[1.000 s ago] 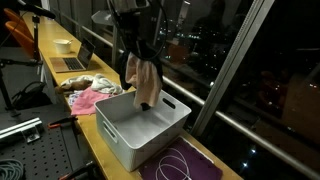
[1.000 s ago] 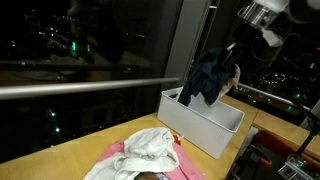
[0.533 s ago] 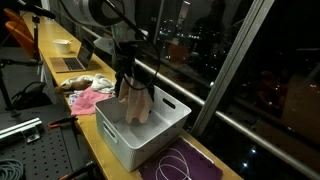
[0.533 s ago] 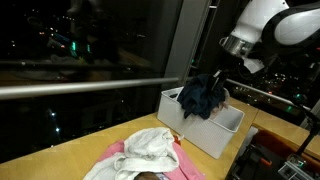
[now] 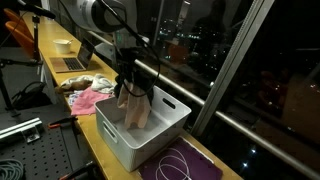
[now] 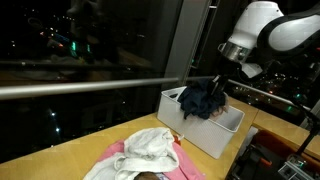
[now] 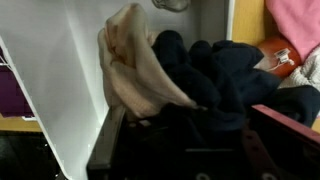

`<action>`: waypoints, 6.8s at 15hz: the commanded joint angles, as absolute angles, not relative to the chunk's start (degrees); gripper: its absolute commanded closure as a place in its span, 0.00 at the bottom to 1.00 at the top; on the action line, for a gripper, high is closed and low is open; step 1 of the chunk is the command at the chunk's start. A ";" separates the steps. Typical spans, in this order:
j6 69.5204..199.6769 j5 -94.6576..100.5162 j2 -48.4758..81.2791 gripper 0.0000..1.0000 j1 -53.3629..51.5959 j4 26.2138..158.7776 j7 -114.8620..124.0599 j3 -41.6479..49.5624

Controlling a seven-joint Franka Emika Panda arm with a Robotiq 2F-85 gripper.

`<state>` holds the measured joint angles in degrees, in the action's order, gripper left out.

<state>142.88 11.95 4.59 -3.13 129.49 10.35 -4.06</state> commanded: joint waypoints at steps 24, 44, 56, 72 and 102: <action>142.40 12.69 3.47 0.12 -3.68 126.55 8.99 -1.99; 141.66 23.07 30.52 0.00 -30.64 103.96 32.94 -8.69; 147.10 17.98 41.88 0.00 -31.75 104.73 32.65 -5.40; 154.19 13.52 40.60 0.91 -31.06 111.48 32.64 0.40; 147.92 30.10 3.32 1.00 -21.59 130.19 39.84 1.64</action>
<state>150.07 27.94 9.40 -25.51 127.39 39.20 3.71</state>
